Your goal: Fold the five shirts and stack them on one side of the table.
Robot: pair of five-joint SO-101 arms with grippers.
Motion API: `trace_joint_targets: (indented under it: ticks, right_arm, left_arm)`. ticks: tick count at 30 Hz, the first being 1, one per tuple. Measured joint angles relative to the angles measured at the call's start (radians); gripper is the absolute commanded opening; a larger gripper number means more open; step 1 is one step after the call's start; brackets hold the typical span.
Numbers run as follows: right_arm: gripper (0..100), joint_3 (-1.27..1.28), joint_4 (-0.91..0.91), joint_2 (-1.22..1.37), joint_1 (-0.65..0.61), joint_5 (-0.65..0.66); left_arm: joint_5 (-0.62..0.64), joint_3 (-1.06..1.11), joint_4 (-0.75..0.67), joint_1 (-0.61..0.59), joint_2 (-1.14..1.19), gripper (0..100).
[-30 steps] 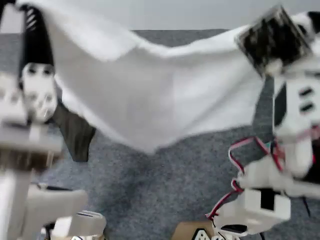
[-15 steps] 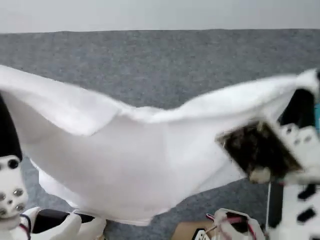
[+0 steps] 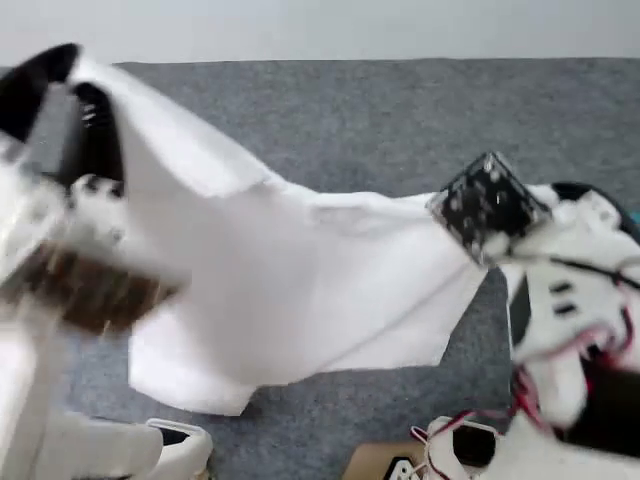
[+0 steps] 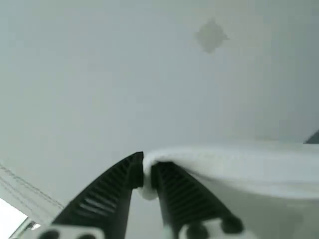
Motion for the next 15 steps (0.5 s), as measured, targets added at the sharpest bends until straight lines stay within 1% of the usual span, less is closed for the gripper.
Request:
trace_joint_targets:
  ticks: [5, 7, 10, 13, 15]
  right_arm:
    - [1.1, 0.232, -0.221, 0.005, 0.000, -0.002]
    - [1.1, 0.325, -0.316, 0.005, -0.015, -0.002]
    - [1.1, 0.456, -0.463, 0.005, -0.040, 0.009]
    - [1.1, 0.568, -0.615, 0.029, -0.054, 0.037]
    - [1.1, 0.594, -0.710, 0.080, -0.052, 0.041]
  left_arm:
    - [0.000, 0.265, -0.003, -0.002, 0.011, 0]
    - [0.000, 0.384, -0.046, -0.025, 0.011, 0]
    - [0.000, 0.571, -0.183, -0.071, 0.012, 0]
    - [0.000, 0.781, -0.370, -0.117, 0.012, 0]
    - [0.000, 0.910, -0.502, -0.137, 0.014, 0]
